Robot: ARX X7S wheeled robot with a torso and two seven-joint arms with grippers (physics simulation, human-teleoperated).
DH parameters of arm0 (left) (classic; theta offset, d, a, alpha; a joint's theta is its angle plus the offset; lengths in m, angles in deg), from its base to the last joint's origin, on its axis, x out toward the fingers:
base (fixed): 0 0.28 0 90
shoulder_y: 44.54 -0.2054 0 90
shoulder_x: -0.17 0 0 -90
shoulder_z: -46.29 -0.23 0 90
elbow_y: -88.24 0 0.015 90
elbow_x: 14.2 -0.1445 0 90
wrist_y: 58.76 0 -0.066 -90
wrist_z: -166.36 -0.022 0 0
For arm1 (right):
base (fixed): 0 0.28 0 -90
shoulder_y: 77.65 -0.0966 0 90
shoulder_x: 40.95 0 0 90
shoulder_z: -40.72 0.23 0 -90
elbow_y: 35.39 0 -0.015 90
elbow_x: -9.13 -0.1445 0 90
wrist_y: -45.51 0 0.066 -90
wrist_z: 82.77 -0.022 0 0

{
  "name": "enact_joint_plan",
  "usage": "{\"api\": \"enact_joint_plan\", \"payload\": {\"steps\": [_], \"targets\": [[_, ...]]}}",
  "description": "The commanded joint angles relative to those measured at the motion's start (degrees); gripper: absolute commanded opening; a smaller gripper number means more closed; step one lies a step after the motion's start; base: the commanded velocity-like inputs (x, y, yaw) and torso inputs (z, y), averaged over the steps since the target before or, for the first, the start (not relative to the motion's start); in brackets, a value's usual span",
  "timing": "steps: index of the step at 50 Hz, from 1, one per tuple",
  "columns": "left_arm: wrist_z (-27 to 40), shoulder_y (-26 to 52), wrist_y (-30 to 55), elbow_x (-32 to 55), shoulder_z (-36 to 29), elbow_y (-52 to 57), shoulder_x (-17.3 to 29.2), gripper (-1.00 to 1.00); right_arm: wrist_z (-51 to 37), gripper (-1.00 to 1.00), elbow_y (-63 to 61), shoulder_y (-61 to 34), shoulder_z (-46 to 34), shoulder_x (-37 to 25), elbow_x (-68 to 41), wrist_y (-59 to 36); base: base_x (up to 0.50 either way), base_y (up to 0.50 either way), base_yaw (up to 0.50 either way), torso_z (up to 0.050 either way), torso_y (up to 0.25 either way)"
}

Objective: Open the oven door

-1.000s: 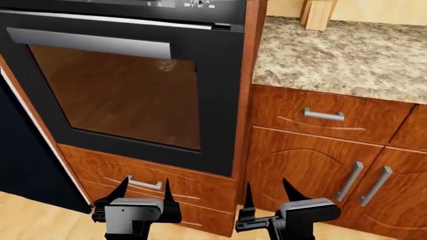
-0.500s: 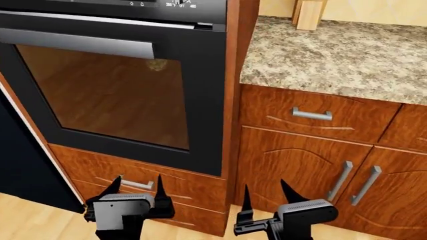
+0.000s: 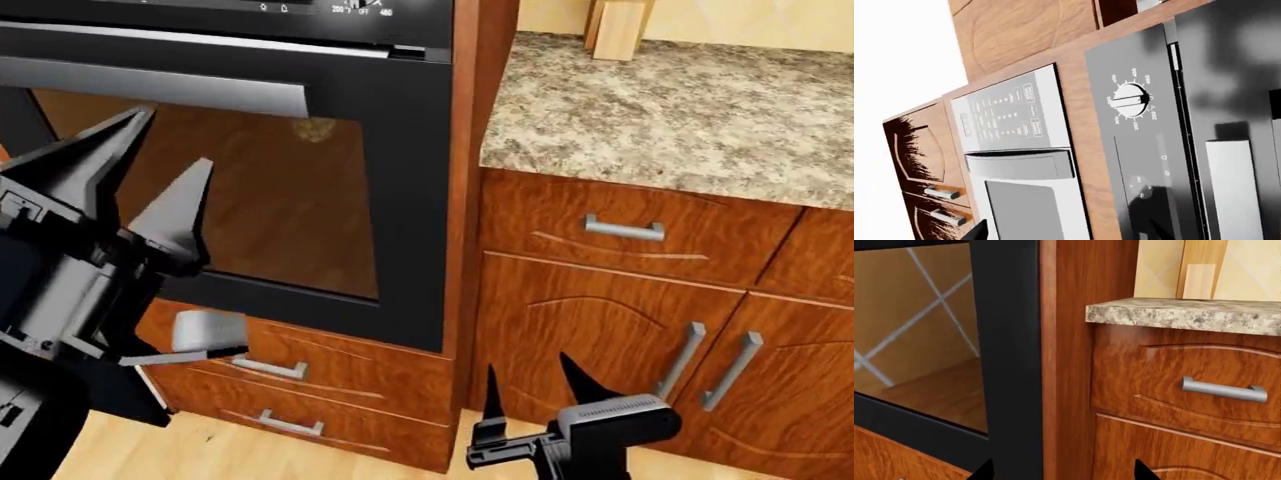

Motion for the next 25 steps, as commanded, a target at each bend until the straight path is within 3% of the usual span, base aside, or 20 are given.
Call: {"api": "enact_joint_plan", "payload": {"steps": [1, 25], "targets": [[-2.0, 13.6, -6.5, -12.7, -4.0, 0.3, 6.8, 1.0, -0.5, 1.0, -0.6, 0.0, -0.1, -0.3, -0.5, -0.2, 0.0, 0.0, 0.0, 0.0, 0.0], [-3.9, 11.8, -6.7, -6.6, -4.6, -3.5, 5.0, 1.0, -2.1, 1.0, -1.4, -0.2, -0.4, -0.7, -0.6, -0.6, 0.0, 0.0, 0.0, 0.0, 0.0]]}}
